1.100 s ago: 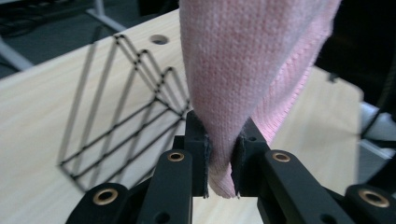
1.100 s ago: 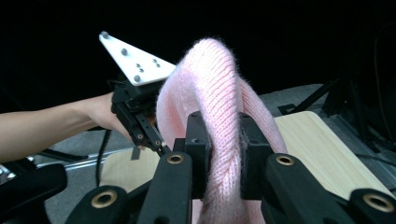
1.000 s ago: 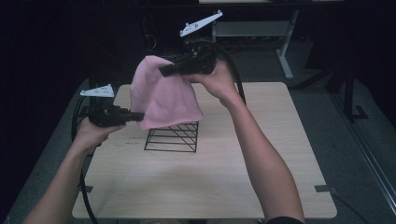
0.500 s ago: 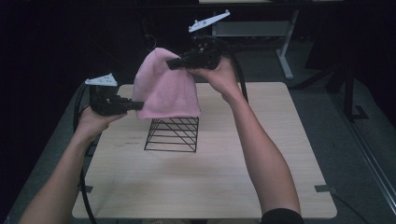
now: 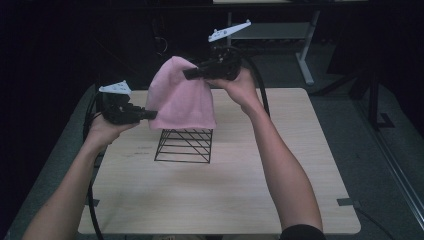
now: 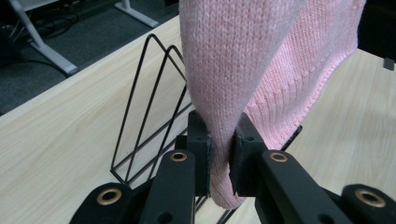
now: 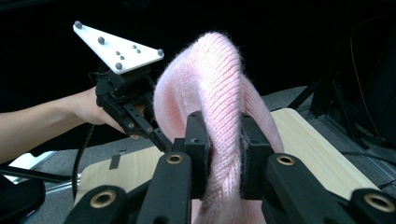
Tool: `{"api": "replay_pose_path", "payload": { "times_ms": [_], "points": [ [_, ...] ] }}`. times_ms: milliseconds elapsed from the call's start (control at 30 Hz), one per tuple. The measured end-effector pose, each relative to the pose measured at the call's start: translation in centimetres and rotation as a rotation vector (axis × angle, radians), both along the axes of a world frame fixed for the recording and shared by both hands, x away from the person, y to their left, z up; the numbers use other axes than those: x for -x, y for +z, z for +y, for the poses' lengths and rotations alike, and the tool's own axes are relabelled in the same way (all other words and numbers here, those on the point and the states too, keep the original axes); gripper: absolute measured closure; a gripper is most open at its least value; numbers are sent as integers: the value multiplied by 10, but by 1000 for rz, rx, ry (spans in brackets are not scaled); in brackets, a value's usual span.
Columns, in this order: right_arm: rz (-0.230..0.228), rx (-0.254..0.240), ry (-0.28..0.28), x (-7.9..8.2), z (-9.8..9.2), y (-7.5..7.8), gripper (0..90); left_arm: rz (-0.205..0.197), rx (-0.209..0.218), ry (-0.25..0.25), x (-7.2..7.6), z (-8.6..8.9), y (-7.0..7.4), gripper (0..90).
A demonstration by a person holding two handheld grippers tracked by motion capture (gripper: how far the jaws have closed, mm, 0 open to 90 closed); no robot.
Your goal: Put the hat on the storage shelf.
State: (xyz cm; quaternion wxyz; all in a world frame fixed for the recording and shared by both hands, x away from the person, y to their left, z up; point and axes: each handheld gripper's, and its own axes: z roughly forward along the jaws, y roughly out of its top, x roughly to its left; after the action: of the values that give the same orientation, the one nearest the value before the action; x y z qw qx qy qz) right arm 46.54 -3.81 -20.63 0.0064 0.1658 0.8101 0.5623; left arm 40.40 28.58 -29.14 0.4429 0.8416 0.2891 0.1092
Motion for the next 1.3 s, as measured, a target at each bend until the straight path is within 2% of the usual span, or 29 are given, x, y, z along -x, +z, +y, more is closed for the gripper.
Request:
{"api": "replay_pose_path", "payload": {
  "times_ms": [133, 267, 400, 633, 767, 967, 1100, 1300],
  "points": [
    [1, -4, 7, 3, 0, -2, 768, -18, -20, -5, 2, 0, 1, 805],
    [-6, -3, 22, 7, 0, -1, 766, -18, -28, -10, 4, -1, 1, 805],
    [-14, 2, 28, 10, 1, -1, 765, -20, -24, -11, 6, -1, 0, 805],
    [-2, 14, 39, 12, 5, -5, 763, -13, -9, -11, 9, 4, -8, 805],
    [6, 22, 49, 13, 7, -9, 762, -11, -23, -12, 10, 4, -12, 805],
    [7, 32, 59, 16, 9, -15, 760, -4, -15, -12, 13, 6, -20, 805],
    [13, 42, 65, 18, 10, -20, 759, -8, -51, -17, 15, 5, -24, 805],
    [7, 64, 80, 21, 17, -25, 756, 5, -72, -13, 16, 5, -31, 805]
  ]
}}
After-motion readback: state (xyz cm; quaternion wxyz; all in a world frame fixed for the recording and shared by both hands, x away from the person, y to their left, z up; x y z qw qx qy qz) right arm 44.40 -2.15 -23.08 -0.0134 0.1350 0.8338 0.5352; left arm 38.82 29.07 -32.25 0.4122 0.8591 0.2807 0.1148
